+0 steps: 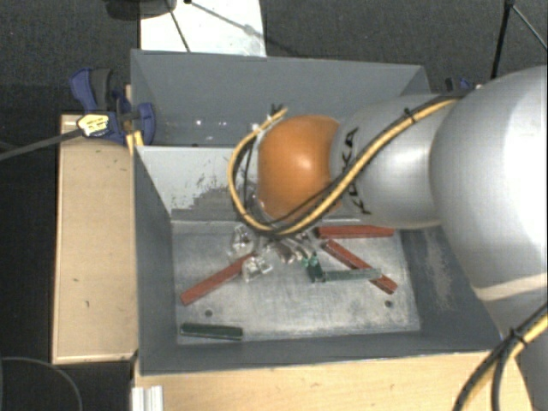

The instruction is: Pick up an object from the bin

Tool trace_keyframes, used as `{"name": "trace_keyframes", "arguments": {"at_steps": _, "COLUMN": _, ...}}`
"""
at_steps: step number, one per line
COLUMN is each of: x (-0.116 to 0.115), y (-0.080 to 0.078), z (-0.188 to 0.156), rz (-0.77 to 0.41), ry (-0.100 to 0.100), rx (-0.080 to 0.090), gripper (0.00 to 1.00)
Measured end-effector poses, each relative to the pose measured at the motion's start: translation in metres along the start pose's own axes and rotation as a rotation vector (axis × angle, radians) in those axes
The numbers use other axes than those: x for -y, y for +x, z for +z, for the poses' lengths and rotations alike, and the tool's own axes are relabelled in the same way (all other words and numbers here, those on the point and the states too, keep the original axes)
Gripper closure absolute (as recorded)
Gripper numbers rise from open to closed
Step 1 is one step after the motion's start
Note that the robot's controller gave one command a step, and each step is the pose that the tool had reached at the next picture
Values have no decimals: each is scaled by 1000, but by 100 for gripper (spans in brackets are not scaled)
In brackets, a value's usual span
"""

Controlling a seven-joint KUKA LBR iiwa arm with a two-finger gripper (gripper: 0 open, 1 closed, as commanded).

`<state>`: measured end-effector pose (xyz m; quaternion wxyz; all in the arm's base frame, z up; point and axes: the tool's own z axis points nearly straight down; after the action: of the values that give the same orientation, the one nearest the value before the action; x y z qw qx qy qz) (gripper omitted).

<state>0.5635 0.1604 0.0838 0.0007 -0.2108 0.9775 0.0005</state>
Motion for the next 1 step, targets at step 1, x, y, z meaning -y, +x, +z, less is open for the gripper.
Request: {"name": "trace_keyframes", "arguments": {"at_steps": 1, "x": 0, "y": 0, "z": -12, "rz": 1, "ry": 0, "rx": 0, "gripper": 100}}
